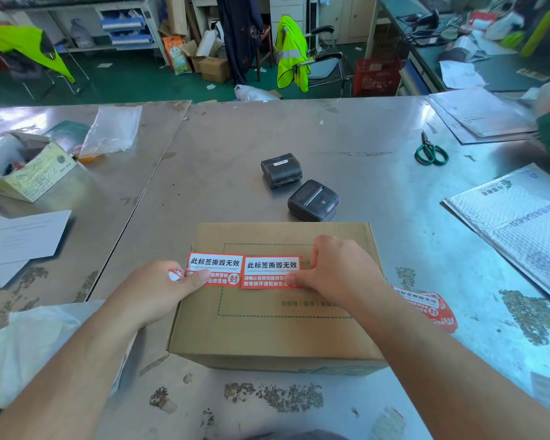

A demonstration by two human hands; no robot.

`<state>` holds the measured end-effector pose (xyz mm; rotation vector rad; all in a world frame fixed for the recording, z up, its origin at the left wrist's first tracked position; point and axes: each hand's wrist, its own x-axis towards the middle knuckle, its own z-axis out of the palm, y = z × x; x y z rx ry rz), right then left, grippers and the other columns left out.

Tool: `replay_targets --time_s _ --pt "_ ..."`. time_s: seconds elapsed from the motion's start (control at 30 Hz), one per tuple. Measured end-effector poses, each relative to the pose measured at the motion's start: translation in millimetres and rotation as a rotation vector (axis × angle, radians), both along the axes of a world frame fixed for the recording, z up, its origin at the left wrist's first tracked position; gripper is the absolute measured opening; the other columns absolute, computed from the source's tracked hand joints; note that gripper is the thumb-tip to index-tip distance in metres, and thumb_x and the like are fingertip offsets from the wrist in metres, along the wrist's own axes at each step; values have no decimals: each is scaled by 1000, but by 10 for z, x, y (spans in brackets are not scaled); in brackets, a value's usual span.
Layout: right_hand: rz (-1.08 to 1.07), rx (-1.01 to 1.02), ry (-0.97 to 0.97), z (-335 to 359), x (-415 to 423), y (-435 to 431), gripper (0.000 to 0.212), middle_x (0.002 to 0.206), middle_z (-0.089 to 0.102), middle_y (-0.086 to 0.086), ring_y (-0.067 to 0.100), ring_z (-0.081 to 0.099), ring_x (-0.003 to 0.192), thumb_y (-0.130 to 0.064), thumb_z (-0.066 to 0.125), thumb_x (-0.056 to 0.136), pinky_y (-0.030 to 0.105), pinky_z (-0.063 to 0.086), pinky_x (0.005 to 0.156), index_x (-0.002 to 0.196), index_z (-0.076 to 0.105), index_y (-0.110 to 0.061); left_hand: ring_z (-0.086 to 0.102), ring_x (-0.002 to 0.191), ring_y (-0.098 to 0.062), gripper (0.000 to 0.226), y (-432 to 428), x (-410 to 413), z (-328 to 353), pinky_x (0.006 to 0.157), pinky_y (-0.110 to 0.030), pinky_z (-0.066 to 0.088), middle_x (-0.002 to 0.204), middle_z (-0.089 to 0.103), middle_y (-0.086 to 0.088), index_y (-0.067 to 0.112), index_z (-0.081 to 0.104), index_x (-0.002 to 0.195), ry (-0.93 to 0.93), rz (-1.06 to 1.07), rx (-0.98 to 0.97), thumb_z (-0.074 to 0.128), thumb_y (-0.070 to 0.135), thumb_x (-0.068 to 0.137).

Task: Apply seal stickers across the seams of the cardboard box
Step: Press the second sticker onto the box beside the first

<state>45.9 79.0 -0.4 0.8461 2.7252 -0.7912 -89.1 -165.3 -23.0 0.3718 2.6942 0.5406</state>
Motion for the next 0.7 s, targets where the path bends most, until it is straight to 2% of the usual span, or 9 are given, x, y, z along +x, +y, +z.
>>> replay_targets --time_s 0.07,0.23,0.4,0.53,0.63,0.7 --pt "7 11 2 -4 2 1 50 82 58 -1 17 53 68 -58 77 77 28 33 48 85 47 -19 60 71 -28 63 -24 -8 -32 61 -31 33 73 64 -13 8 58 73 -8 6 29 58 71 79" --pt "20 22 1 -6 10 0 50 80 57 -3 14 51 66 -59 75 78 27 33 48 85 47 -19 62 75 -24 60 33 -30 -29 60 -32 39 76 67 -7 12 61 75 94 -6 -46 46 69 87" --pt "27 27 -5 4 5 0 50 82 59 -1 14 52 66 -61 74 79 28 33 48 87 47 -19 62 67 -26 57 88 -95 -36 57 -30 38 65 63 -5 16 59 70 69 -20 -105 40 66 91" --pt "24 24 -2 -1 14 3 50 85 61 0 18 55 71 -60 75 78 28 34 49 88 49 -18 58 76 -26 55 160 -1 31 61 -30 42 74 60 -1 19 58 79 289 84 -251 40 70 87" --pt "14 16 9 -25 19 9 50 89 64 3 22 59 77 -60 75 78 28 36 50 87 49 -18 54 74 -28 47 291 124 135 59 -30 38 75 58 0 23 55 85 448 113 -137 51 69 83" --pt "12 10 7 -28 19 8 50 90 65 4 23 59 76 -60 75 78 29 35 49 86 47 -18 55 69 -25 47 429 236 155 56 -30 40 71 59 3 22 53 78 401 49 -36 55 69 80"
